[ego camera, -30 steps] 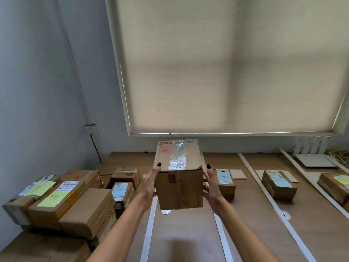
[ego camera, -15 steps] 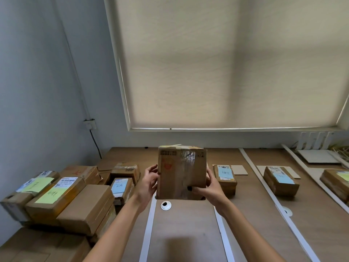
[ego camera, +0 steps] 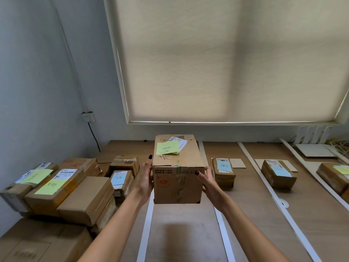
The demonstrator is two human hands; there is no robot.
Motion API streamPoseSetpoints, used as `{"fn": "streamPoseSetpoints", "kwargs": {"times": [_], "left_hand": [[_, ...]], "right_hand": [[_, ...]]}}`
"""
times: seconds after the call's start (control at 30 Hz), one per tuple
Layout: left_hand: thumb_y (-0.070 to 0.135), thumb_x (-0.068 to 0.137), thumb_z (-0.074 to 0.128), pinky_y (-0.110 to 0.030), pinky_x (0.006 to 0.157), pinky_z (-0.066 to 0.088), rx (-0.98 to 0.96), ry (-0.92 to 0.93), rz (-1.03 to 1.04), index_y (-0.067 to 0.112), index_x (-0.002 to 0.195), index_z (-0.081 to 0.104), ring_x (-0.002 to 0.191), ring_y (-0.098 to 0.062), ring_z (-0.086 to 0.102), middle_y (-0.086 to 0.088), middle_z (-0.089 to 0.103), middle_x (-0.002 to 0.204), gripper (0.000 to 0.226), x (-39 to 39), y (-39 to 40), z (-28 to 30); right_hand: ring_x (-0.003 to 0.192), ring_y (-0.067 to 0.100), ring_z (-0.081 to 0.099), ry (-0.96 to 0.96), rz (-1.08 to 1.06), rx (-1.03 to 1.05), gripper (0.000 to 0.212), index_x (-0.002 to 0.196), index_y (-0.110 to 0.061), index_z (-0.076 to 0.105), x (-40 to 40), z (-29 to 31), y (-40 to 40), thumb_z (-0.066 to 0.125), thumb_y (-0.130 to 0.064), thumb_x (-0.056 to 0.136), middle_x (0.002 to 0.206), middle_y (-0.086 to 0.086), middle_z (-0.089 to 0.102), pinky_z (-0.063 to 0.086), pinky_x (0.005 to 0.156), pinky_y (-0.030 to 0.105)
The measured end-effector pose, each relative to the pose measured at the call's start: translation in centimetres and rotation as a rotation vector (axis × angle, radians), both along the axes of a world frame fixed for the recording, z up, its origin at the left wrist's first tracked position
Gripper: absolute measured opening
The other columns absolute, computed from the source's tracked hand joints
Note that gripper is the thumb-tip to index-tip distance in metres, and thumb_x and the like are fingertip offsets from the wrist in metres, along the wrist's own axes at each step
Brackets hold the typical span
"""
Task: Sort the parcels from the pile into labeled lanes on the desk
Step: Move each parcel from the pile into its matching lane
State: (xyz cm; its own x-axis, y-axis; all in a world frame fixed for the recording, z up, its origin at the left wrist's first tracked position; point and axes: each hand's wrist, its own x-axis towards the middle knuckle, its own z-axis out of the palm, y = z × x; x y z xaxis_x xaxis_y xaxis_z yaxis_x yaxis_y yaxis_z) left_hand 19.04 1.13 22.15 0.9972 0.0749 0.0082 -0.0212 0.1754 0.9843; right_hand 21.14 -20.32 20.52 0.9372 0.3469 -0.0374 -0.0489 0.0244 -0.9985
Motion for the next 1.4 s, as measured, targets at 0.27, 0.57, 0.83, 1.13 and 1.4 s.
{"fn": "streamPoseSetpoints", "kwargs": {"times": [0.27,0.57,0.83,1.13,1.4], "left_hand": [[0.027,0.067,0.064,-0.03,0.068,0.056,-0.098,-0.006,-0.038,0.03,0.132,0.028,0.097,-0.027,0.065,-0.014,0.057,0.123,0.075,-0.3,0.8,-0.1],[0.018,0.064,0.057,-0.035,0.081,0.054,-0.033,0.021,-0.097,0.029,0.128,0.045,0.104,-0.023,0.063,-0.002,0.067,0.114,0.066,-2.2,0.4,-1.5],[0.015,0.074,0.076,-0.034,0.079,0.054,-0.047,0.105,-0.03,0.029,0.128,0.046,0.104,-0.022,0.064,-0.001,0.065,0.116,0.063,-2.5,-2.6,-5.8],[0.004,0.08,0.067,-0.03,0.072,0.053,-0.113,0.152,-0.063,0.033,0.123,0.049,0.095,-0.018,0.068,0.003,0.071,0.106,0.054,-4.9,-11.8,-9.3],[0.01,0.079,0.07,-0.028,0.068,0.053,-0.042,0.16,-0.114,0.032,0.14,0.036,0.101,-0.02,0.063,0.0,0.063,0.117,0.073,-6.9,-27.7,-9.7]], "right_hand": [[0.116,0.025,0.053,0.054,-0.031,0.053,0.12,0.138,-0.022,0.018,-0.1,-0.8,0.9,0.071,-0.072,0.042,0.123,0.008,0.054,0.039,0.104,0.042],[0.116,0.02,0.057,0.021,0.011,0.099,0.104,0.144,-0.038,0.025,-1.6,-1.9,1.0,0.078,-0.039,0.055,0.128,-0.004,0.057,0.05,0.089,0.03],[0.121,0.02,0.052,0.088,-0.099,0.064,0.092,0.141,-0.045,0.019,-5.1,-3.5,-1.0,0.074,-0.03,0.068,0.135,-0.006,0.049,0.05,0.094,0.031],[0.11,0.013,0.059,0.131,-0.414,0.033,0.059,0.145,-0.037,0.021,-9.0,-6.4,-7.5,0.05,-0.022,0.096,0.13,-0.006,0.053,0.055,0.073,0.02],[0.11,0.011,0.059,0.081,-0.573,0.029,0.055,0.141,-0.035,0.033,-12.3,-7.6,-22.7,0.056,-0.024,0.092,0.124,-0.009,0.057,0.055,0.085,0.029]]}}
